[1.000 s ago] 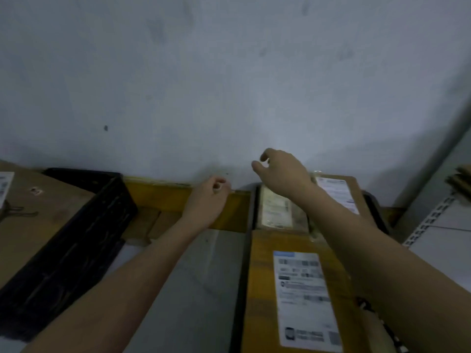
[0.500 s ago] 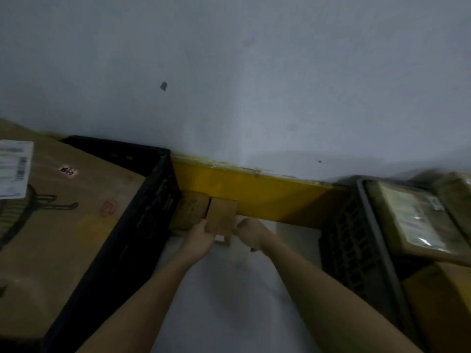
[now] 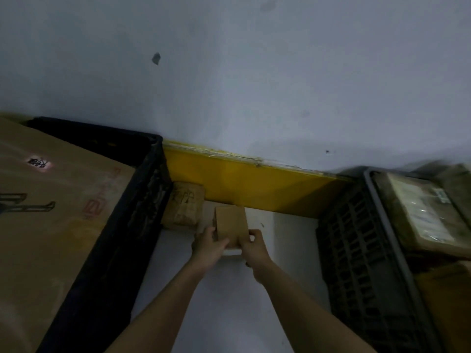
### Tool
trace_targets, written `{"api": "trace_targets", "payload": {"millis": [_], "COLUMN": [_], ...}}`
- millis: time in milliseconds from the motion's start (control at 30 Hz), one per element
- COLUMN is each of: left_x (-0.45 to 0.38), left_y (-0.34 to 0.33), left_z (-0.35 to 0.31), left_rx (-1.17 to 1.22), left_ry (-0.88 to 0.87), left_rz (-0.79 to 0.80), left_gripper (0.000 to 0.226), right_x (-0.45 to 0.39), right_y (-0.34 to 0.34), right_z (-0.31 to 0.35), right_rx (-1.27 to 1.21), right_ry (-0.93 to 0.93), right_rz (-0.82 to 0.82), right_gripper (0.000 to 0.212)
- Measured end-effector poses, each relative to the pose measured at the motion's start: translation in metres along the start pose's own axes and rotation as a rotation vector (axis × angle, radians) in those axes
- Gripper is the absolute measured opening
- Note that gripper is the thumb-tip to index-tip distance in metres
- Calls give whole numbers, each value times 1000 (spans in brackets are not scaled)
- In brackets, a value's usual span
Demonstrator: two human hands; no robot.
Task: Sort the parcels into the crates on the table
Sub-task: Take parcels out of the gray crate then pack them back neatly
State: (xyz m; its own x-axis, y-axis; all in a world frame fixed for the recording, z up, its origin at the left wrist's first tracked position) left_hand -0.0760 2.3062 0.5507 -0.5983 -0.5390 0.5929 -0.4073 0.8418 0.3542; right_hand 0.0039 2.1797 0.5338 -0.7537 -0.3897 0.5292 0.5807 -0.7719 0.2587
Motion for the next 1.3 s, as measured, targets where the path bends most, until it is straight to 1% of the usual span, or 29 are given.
{"api": "trace_targets", "payload": {"millis": [100, 167, 200, 233, 267, 300, 333, 367, 400, 467, 500, 533, 600, 633, 667, 733, 800, 833, 867, 900, 967, 1000, 1033, 1067, 1100, 1133, 1167, 1233, 1300], "left_x": [13, 22, 26, 32, 38, 45, 55, 65, 77, 108, 122, 142, 177, 200, 221, 258, 295, 312, 329, 343, 372, 384, 394, 403, 410, 417, 423, 434, 442], "left_y": [-12, -15, -13, -9, -5, -2, 1, 4, 7, 11, 13, 16, 25, 29, 30, 19, 3, -1, -5, -5, 0, 2, 1, -3, -11, -21, -31, -48, -60], "left_z": [-12, -28, -38, -49, -60, -70, -78, -85, -94, -113, -121, -128, -137, -142, -145, -147, -146, -146, -146, -146, -144, -143, -143, -144, -148, -154, -161, -174, -186], "left_rx": [150, 270, 314, 352, 391, 420, 435, 429, 408, 375, 396, 457, 558, 583, 618, 692, 732, 760, 802, 840, 872, 874, 878, 878, 872, 853, 830, 780, 664], "left_ry": [-28, -63, -88, -119, -149, -167, -175, -187, -228, -344, -372, -385, -385, -401, -412, -374, -353, -375, -405, -443, -515, -538, -553, -567, -582, -592, -600, -606, -584], "left_rz": [42, 78, 73, 55, 37, 18, -10, -50, -90, -135, -146, -157, -212, -236, -225, -81, 60, 86, 89, 61, -79, -153, -198, -213, -203, -180, -151, -112, -100], "left_gripper": [42, 36, 33, 34, 43, 58, 73, 82, 79, 53, 42, 32, 24, 23, 24, 34, 42, 43, 42, 40, 43, 47, 52, 57, 60, 61, 60, 56, 63], "right_x": [15, 25, 30, 36, 42, 48, 55, 64, 76, 103, 114, 129, 153, 169, 188, 227, 259, 274, 286, 295, 309, 317, 327, 339, 350, 359, 365, 370, 374], "right_y": [15, 23, 28, 34, 42, 50, 59, 66, 71, 79, 82, 88, 93, 94, 93, 97, 105, 110, 118, 129, 159, 176, 188, 196, 202, 209, 220, 251, 286], "right_z": [-3, 4, 9, 17, 24, 34, 47, 60, 72, 94, 101, 106, 111, 113, 118, 126, 126, 124, 123, 122, 122, 122, 122, 122, 122, 121, 120, 114, 109], "right_rx": [-176, -309, -365, -406, -438, -439, -424, -407, -408, -428, -461, -531, -745, -849, -933, -986, -915, -855, -780, -693, -535, -497, -487, -484, -481, -486, -497, -523, -470], "right_ry": [-50, -64, -59, -48, -24, 16, 72, 132, 186, 269, 290, 297, 227, 176, 148, 165, 202, 225, 261, 307, 409, 455, 491, 521, 542, 566, 592, 609, 614], "right_rz": [-6, 24, 34, 35, 26, 8, -7, -7, 8, 59, 78, 98, 180, 261, 365, 545, 663, 690, 680, 627, 424, 337, 324, 358, 401, 431, 425, 338, 252], "right_gripper": [24, 22, 23, 25, 28, 31, 35, 41, 49, 60, 61, 57, 44, 43, 46, 53, 53, 51, 48, 45, 38, 37, 41, 47, 53, 55, 51, 37, 26]}}
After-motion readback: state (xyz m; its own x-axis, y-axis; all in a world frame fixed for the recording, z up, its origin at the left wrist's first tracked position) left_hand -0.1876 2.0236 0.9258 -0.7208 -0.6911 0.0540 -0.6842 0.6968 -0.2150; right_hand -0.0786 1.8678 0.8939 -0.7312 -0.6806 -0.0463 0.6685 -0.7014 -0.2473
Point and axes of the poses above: each hand's wrist, its own x-axis away from the middle knuckle, its own y-axis out of the back of the hand, z = x × y, the point moved 9 cm from there along -x, towards the middle knuckle, and after that the axes turned 5 degrees about y, right-handed, at the moved point
